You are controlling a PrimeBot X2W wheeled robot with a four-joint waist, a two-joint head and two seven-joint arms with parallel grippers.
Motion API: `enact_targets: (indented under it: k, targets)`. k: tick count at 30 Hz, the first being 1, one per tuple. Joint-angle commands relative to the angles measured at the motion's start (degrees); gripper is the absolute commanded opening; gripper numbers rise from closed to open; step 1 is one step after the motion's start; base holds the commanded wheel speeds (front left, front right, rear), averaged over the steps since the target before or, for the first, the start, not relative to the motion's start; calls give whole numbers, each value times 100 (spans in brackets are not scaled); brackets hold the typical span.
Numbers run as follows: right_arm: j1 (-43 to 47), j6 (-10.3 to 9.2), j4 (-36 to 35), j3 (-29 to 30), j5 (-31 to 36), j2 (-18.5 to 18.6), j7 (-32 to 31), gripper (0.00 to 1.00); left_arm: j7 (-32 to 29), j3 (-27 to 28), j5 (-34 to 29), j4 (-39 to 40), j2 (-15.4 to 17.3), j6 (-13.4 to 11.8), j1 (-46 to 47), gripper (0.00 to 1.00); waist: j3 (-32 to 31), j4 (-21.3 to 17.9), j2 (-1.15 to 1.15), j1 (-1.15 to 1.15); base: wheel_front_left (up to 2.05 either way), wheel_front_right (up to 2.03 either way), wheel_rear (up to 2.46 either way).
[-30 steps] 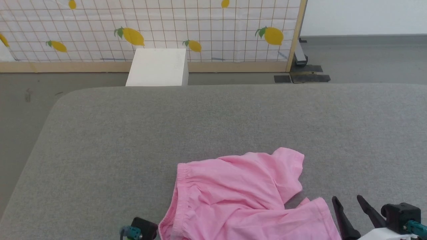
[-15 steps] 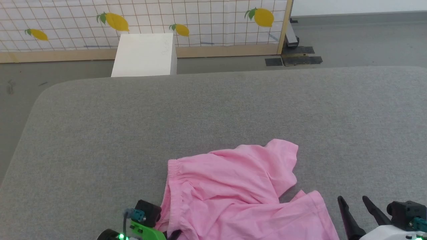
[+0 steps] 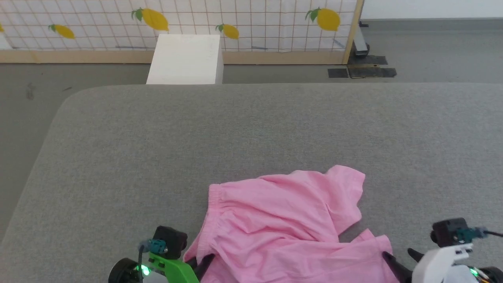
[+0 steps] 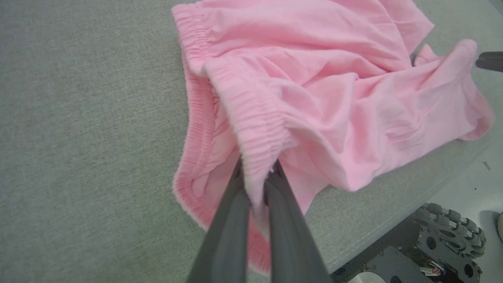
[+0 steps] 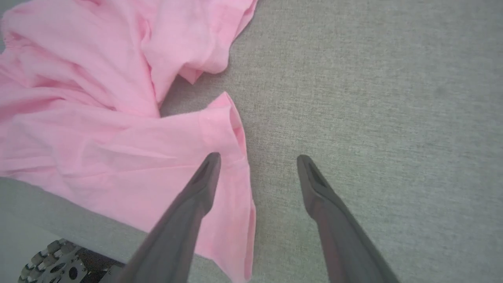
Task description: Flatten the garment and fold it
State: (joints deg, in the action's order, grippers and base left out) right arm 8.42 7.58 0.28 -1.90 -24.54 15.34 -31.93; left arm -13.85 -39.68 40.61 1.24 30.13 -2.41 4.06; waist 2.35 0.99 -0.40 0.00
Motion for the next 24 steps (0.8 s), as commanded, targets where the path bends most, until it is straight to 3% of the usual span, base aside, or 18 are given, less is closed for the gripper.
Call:
enact_targets:
  k: [1,9,10,11,12,18,24]
  targets:
    - [-196,-9,74,-160,-130,83,-114,100,-3,-7,-70,33,2,-20,11,0,42,81,40,0,0,0,0]
    - [-728,-9,484,-926,-544,512,-619,100,37,-88,-133,34,-82,19,125,0,157,221,40,0,0,0,0]
    - [-759,-9,528,-1013,-615,548,-684,64,44,-94,-135,23,-91,22,135,0,167,232,40,0,0,0,0]
    - [-780,-9,554,-1069,-668,573,-720,21,52,-96,-135,14,-98,22,141,0,169,240,40,0,0,0,0]
    - [-790,-9,590,-1131,-735,605,-781,0,63,-97,-134,3,-105,21,145,0,167,247,40,0,0,0,0]
    - [-830,-9,538,-1235,-935,725,-764,0,109,-73,-116,19,-87,-6,129,0,67,232,40,0,0,0,0]
    - [-922,-9,169,-981,-957,734,-585,0,72,91,-55,363,73,14,292,0,-172,187,40,0,0,0,0]
